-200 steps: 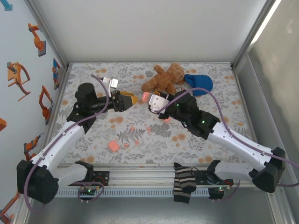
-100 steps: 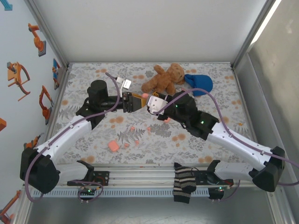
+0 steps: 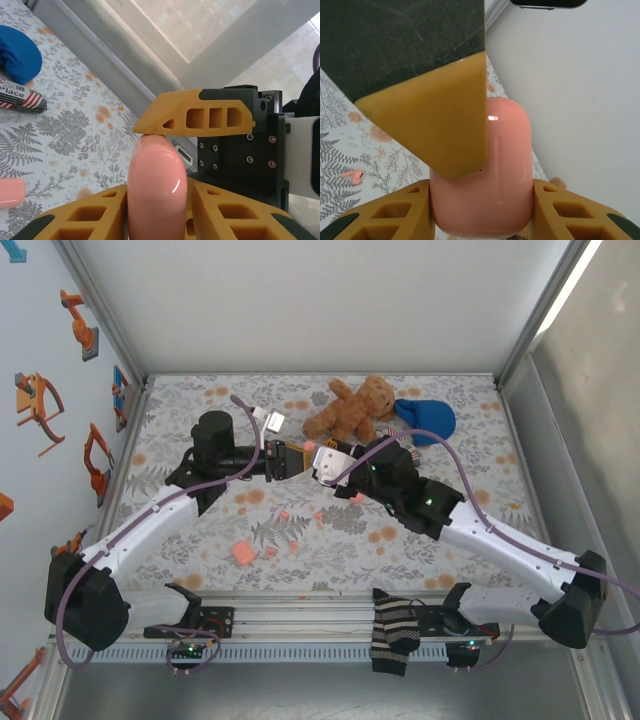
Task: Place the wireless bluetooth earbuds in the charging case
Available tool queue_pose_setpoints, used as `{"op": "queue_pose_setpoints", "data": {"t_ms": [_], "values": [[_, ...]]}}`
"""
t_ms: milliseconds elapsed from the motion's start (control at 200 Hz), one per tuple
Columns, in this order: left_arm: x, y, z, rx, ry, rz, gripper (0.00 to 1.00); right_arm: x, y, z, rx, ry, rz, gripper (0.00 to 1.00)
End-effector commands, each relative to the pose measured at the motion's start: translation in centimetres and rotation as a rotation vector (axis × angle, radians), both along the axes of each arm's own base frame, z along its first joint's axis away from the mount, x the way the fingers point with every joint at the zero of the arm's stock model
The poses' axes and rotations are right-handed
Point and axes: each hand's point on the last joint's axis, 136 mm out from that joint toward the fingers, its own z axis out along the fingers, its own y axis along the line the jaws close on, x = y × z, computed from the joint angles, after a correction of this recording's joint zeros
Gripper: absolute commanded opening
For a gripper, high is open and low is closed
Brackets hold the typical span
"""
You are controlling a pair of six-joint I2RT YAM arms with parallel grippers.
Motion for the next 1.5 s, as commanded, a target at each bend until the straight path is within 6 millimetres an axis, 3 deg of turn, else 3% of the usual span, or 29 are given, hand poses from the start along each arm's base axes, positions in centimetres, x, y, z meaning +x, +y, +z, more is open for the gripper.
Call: {"op": "queue_pose_setpoints", "data": {"t_ms": [0, 315, 456, 631, 761, 946, 1112, 1367, 1492], "values": [[-0.6, -0.3, 1.5, -0.017, -0.049, -0.044, 0.32, 0.5, 0.0, 1.2, 0.015, -0.019, -0.03, 0.42], [-0.7, -0.2, 1.5, -0.01, -0.053, -0.047, 0.15, 0.7, -0.1, 1.3, 0.024, -0.012, -0.047, 0.45], [-0.7, 0.0, 1.7, -0.007, -0.085, -0.036, 0.1, 0.6, -0.2, 1.5, 0.041, 0.005, -0.059, 0.61], [-0.5, 0.5, 2.2, -0.013, -0.182, 0.008, 0.07, -0.3, -0.5, 2.7, 0.122, 0.023, -0.034, 0.88], [-0.8, 1.0, 2.7, -0.037, -0.311, 0.037, 0.03, -1.7, -0.8, 3.7, 0.204, 0.072, 0.033, 0.99], [-0.9, 2.2, 2.8, -0.085, -0.569, 0.119, 0.0, -2.9, -1.8, 5.2, 0.373, 0.201, 0.135, 0.99], [-1.0, 2.8, 3.2, -0.157, -0.749, 0.173, 0.0, -2.4, -2.9, 6.6, 0.53, 0.298, 0.185, 0.99], [-1.1, 2.8, 3.5, -0.264, -0.89, 0.193, 0.0, -2.2, -1.9, 5.3, 0.515, 0.372, 0.213, 0.95], [-1.5, 2.1, 2.9, -0.269, -0.908, 0.122, 0.0, -1.9, -1.4, 5.3, 0.508, 0.388, 0.224, 0.93]]}}
